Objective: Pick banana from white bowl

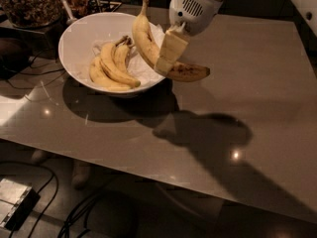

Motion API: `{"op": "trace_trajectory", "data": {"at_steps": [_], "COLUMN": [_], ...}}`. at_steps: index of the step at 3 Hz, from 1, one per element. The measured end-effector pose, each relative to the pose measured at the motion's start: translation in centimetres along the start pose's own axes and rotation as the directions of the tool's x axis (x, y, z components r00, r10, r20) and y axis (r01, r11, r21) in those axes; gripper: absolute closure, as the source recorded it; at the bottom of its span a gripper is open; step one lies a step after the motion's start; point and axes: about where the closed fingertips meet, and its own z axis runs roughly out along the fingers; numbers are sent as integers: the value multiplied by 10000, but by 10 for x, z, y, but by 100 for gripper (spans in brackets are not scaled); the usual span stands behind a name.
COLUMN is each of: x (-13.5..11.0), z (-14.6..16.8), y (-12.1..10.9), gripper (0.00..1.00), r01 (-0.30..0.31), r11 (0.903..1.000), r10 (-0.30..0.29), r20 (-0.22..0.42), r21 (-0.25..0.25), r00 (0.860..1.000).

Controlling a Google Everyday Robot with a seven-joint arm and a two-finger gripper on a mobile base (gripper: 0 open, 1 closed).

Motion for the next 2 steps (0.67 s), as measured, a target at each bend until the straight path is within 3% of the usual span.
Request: {"op": "trace_trajectory", "data": {"at_steps": [1, 2], "x": [25, 20], "z": [-10, -9], "y": [12, 8], "gripper": [100, 100], "r01": [-491, -482], "r11": [9988, 9986], "r10": [491, 478], "r20": [3, 200], "r21": [58, 208], "r00": [9988, 9987]}}
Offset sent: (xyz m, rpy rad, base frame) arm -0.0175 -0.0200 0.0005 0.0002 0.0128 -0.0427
